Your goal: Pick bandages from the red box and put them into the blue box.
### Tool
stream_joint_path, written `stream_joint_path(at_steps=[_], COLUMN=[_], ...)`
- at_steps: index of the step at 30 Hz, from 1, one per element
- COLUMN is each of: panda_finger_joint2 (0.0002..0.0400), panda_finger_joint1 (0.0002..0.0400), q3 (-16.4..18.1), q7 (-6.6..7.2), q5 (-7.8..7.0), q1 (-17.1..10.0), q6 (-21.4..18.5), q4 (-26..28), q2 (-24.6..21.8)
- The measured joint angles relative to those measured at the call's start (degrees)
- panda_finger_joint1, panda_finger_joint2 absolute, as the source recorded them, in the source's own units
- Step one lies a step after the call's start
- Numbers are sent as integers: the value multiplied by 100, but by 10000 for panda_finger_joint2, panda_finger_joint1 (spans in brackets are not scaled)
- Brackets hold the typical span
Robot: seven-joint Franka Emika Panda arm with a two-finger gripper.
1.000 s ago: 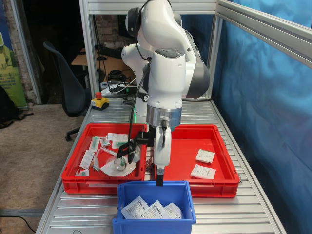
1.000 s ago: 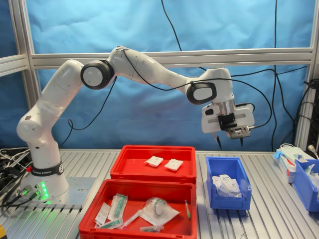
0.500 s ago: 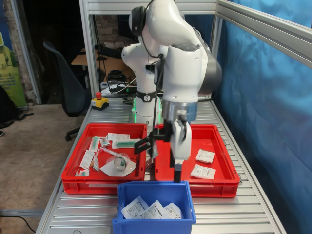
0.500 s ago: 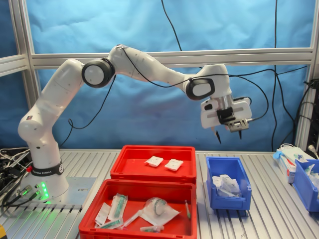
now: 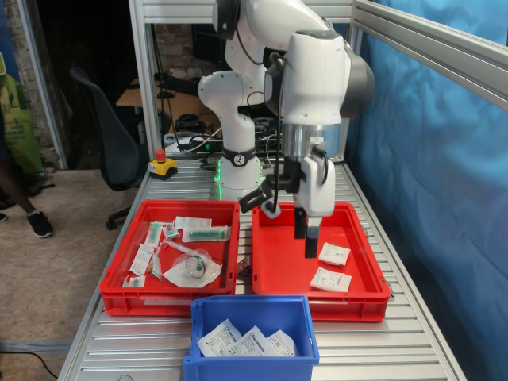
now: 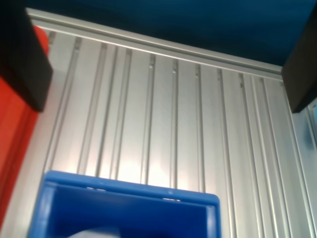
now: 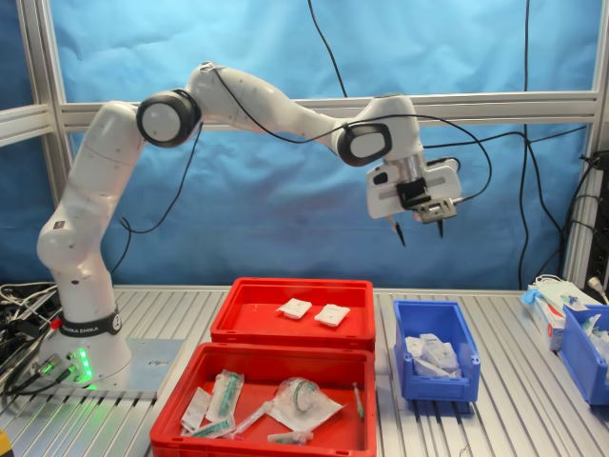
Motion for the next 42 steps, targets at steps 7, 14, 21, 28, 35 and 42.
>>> stream_joint_path(at_steps=[7, 14, 21, 28, 35, 42], panda_finger_joint2=[400, 400, 400, 400, 400, 400], panda_finger_joint1=[400, 400, 400, 400, 400, 400], q3=[41, 227, 507, 755, 825, 826], q7=[0, 0, 0, 0, 0, 0], q5=[0, -107, -411, -563, -600, -628], q1=[-14, -131, -388, -780, -1148, -1399], q6=[-12, -18, -21, -24, -26, -26], q4=[-767, -1575, -2372, -3293, -3881, -4139], q2=[-654, -1282, -1877, -2531, -2999, -3301])
